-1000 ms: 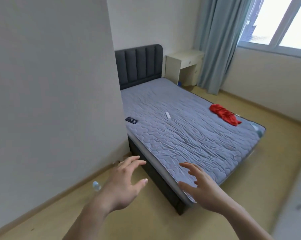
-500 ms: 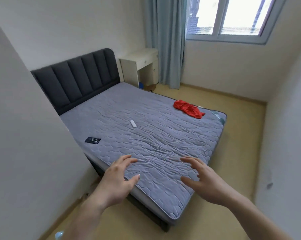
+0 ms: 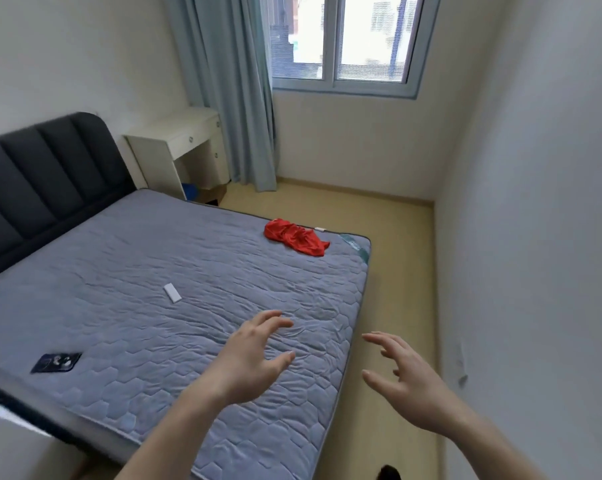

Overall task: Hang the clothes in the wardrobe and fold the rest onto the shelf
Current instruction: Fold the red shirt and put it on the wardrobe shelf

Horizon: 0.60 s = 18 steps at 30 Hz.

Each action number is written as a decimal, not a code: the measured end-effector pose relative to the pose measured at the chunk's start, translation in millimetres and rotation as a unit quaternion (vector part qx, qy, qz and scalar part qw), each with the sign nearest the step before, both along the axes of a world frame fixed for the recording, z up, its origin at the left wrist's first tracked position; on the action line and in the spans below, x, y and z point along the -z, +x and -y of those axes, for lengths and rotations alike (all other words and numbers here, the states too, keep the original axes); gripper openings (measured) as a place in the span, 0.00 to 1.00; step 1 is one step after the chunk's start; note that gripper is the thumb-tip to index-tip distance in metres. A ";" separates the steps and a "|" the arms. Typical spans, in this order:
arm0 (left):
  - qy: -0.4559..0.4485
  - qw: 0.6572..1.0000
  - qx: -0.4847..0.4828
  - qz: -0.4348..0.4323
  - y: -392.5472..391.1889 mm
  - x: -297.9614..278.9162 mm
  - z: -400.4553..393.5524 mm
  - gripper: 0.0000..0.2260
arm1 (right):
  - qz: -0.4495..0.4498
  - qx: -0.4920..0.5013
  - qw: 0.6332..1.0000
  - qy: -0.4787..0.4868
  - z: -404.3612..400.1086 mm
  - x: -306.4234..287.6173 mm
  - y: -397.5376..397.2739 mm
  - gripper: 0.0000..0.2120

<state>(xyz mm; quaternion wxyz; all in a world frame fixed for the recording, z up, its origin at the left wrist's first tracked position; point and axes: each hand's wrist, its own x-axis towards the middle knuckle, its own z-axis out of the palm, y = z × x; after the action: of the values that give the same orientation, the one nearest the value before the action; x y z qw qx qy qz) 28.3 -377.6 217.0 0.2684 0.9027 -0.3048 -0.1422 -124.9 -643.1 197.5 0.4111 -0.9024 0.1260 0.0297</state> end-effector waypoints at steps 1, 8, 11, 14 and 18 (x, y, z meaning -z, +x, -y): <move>0.000 1.000 -0.002 -0.001 12.4 2.9 17.7 0.23 | -0.001 -0.003 1.000 0.001 16.2 2.3 14.4 0.26; 0.016 0.997 -0.060 -0.036 82.1 28.7 113.8 0.22 | -0.020 -0.048 0.999 0.006 135.0 14.6 116.9 0.26; 0.005 0.995 -0.094 -0.044 100.6 31.7 139.2 0.21 | -0.020 -0.071 0.997 0.002 179.6 10.7 164.4 0.26; -0.001 0.989 -0.134 -0.056 119.8 32.3 154.6 0.21 | -0.026 -0.100 0.995 0.007 207.5 8.2 213.0 0.26; 0.010 0.981 -0.184 -0.064 155.5 39.2 168.5 0.20 | -0.039 -0.152 0.988 0.005 233.2 11.7 278.4 0.26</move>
<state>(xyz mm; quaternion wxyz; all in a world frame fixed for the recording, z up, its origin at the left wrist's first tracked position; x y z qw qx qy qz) 183.8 -546.1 177.8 0.3000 0.9350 -0.1138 -0.1512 153.5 -876.3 185.9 0.4012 -0.9071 0.0035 0.1274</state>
